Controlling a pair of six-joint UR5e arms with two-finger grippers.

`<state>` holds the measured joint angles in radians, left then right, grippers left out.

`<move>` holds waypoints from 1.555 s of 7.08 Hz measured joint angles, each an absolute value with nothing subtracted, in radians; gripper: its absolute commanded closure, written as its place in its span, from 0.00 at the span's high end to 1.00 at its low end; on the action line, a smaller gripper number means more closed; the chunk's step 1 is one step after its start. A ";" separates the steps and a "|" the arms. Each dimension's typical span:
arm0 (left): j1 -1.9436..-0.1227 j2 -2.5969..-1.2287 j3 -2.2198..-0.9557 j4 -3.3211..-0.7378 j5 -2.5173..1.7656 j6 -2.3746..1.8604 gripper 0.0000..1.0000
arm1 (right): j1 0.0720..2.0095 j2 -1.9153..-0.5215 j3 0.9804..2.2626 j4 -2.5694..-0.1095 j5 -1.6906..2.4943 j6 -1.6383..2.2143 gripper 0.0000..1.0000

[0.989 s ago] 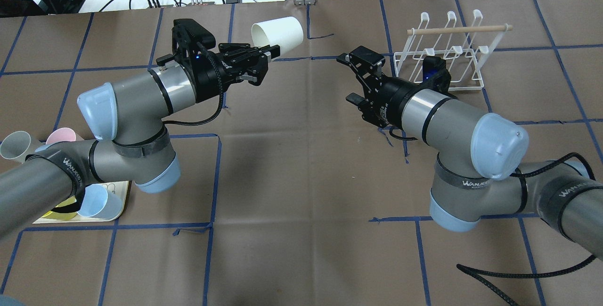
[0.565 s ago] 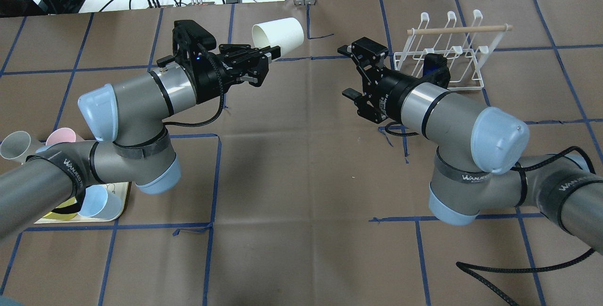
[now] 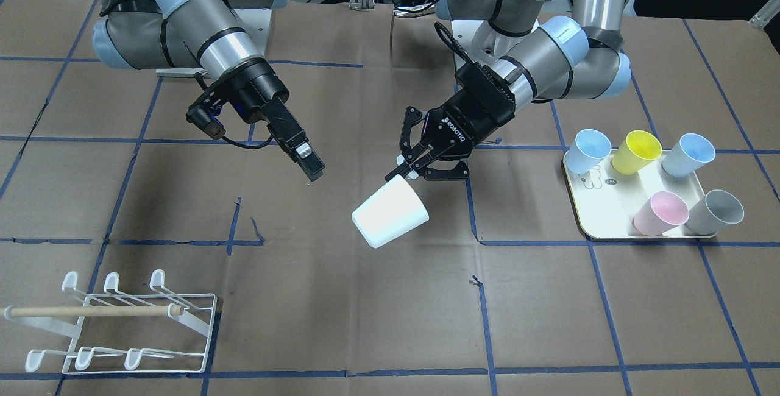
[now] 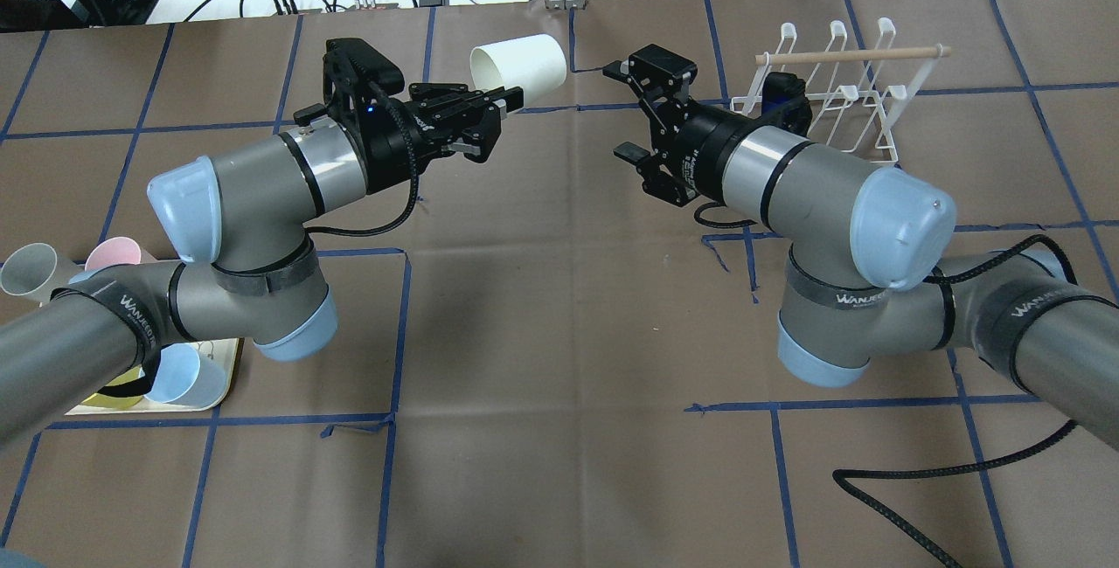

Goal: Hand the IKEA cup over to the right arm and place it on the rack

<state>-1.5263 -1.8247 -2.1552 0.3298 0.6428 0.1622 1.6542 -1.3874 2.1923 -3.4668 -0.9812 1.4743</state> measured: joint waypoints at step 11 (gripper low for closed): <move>-1.538 -1.825 -2.155 0.330 0.644 0.149 0.03 | 1.735 -1.190 1.973 -3.433 -0.970 1.477 1.00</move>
